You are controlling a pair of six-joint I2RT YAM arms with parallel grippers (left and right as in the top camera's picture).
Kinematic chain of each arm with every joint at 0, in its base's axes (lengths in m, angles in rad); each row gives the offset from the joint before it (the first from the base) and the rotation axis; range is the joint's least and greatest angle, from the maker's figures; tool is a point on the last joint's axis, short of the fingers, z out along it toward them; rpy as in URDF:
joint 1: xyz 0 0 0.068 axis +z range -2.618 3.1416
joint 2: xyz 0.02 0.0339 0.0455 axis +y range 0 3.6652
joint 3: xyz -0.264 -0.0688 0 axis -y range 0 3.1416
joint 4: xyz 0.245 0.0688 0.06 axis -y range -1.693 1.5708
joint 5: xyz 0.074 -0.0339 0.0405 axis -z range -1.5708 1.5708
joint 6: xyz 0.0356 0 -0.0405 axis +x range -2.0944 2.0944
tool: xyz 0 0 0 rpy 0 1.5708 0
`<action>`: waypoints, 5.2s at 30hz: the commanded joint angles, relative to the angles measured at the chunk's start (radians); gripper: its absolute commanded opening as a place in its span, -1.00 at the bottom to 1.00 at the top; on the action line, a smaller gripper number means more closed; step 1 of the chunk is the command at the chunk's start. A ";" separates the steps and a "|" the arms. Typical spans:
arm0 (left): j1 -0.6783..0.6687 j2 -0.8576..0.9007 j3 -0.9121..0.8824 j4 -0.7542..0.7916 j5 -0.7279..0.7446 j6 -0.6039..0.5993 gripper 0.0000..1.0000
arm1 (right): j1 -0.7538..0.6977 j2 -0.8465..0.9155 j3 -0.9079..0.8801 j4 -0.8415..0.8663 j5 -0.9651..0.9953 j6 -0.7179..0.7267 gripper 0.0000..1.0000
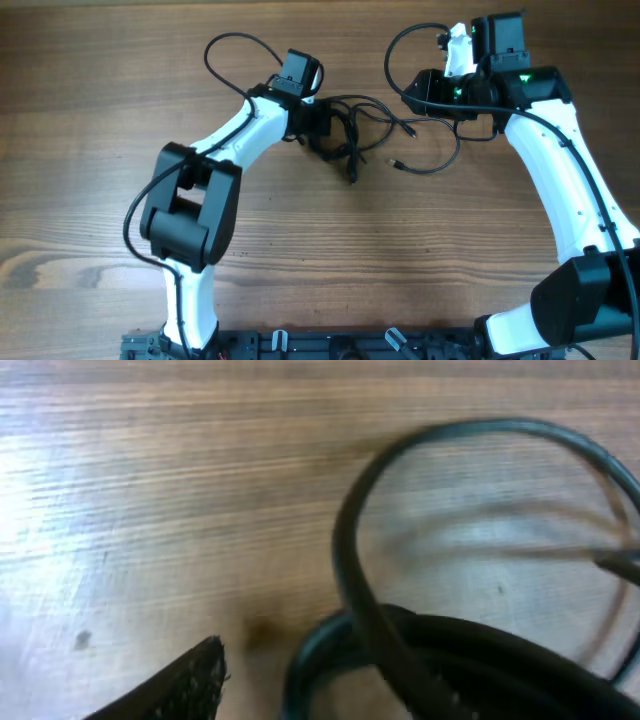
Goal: Untangle cables
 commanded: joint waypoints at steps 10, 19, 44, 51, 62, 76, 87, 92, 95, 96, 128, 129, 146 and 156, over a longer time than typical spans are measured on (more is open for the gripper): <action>0.016 0.045 0.011 0.060 -0.014 0.032 -0.92 | 0.002 -0.003 0.003 -0.003 -0.064 -0.021 -0.05; 0.024 -0.353 0.011 -0.021 0.092 0.033 -0.92 | 0.002 -0.003 0.003 0.067 -0.262 -0.153 -0.04; 0.008 -0.496 0.011 -0.219 0.252 0.268 -0.92 | 0.003 -0.146 0.005 0.090 -0.419 -0.367 -0.06; 0.008 -0.496 0.011 -0.244 0.345 0.316 -0.92 | 0.005 -0.146 0.005 0.003 -0.416 -0.542 -0.27; 0.008 -0.496 0.011 -0.248 0.441 0.304 -0.92 | 0.065 -0.103 0.005 -0.029 -0.415 -0.566 -0.77; 0.010 -0.492 0.011 -0.197 0.282 0.000 -0.92 | 0.126 -0.267 0.031 -0.132 -0.335 -0.346 -0.91; 0.011 -0.492 0.011 -0.124 0.283 -0.184 -0.92 | 0.344 -0.260 -0.159 -0.032 0.170 0.177 -0.91; 0.029 -0.492 0.011 -0.068 0.295 -0.224 -0.92 | 0.344 -0.258 -0.359 0.103 0.177 0.310 -0.91; 0.057 -0.492 0.011 -0.019 0.349 -0.248 -0.92 | 0.344 -0.258 -0.426 0.132 0.177 0.329 -0.91; 0.072 -0.492 0.011 0.005 0.377 -0.267 -0.92 | 0.344 -0.258 -0.441 0.136 0.177 0.339 -0.92; -0.088 -0.256 0.011 0.037 0.192 -0.384 -0.12 | -0.040 -0.313 -0.408 0.269 -0.042 0.163 0.43; -0.095 -0.239 0.011 0.055 0.192 -0.398 -0.02 | -0.040 -0.313 -0.409 0.265 -0.036 0.163 0.43; -0.179 -0.057 0.010 0.047 0.214 -0.425 -0.09 | -0.040 -0.312 -0.410 0.246 -0.009 0.162 0.44; -0.169 -0.073 0.011 -0.020 0.274 -0.157 -0.14 | -0.040 -0.312 -0.411 0.242 -0.007 0.135 0.45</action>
